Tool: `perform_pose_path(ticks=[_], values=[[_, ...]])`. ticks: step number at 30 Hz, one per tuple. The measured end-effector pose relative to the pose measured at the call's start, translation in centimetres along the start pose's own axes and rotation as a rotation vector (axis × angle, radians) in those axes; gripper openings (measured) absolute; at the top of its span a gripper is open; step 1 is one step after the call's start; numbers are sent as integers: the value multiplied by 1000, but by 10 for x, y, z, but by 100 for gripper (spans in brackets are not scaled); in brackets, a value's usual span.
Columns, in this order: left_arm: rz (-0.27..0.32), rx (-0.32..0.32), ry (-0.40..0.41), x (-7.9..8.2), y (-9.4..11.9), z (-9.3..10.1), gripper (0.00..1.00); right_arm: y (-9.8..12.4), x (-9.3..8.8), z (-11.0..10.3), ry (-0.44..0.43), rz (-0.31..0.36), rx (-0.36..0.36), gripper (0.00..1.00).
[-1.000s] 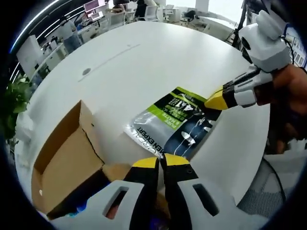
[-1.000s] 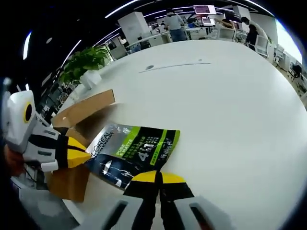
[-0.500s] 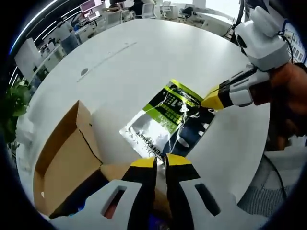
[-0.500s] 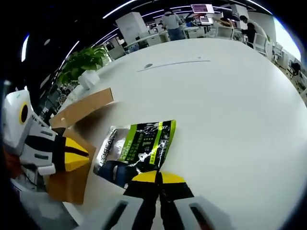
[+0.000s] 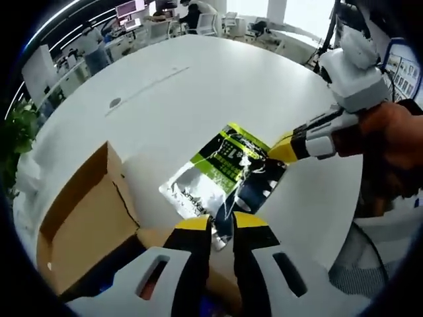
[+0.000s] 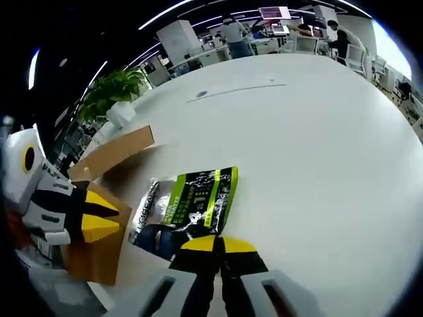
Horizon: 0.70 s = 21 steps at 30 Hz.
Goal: Operate the shoe box by opening the lid, removing the specified soft item, and placing it in the target area until the item is outside and the box remains undamaged.
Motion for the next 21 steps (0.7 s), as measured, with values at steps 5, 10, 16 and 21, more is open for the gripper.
perform_pose_path(ticks=[5,10,16,21], values=[[25,2,5,7,7,-1,11,-1,-3,-3,22,-14,3,0],[49,1,16,7,17,-2,11,3,-2,-2,23,8,-20,2],[80,-10,61,8,31,-2,12,12,3,-7,19,39,-27,5],[135,-32,102,8,49,0,14,21,2,-15,22,60,-27,7]])
Point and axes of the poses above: the point that each gripper's makers call its tool centre point, and the gripper's own axes: y roughly backward along the fingers, z roughly to its right, x roughly out of its top, the point moved 4 cm from there along y, roughly backward along the fingers, and after that the axes turned 4 degrees about z, right-handed, at the moved point
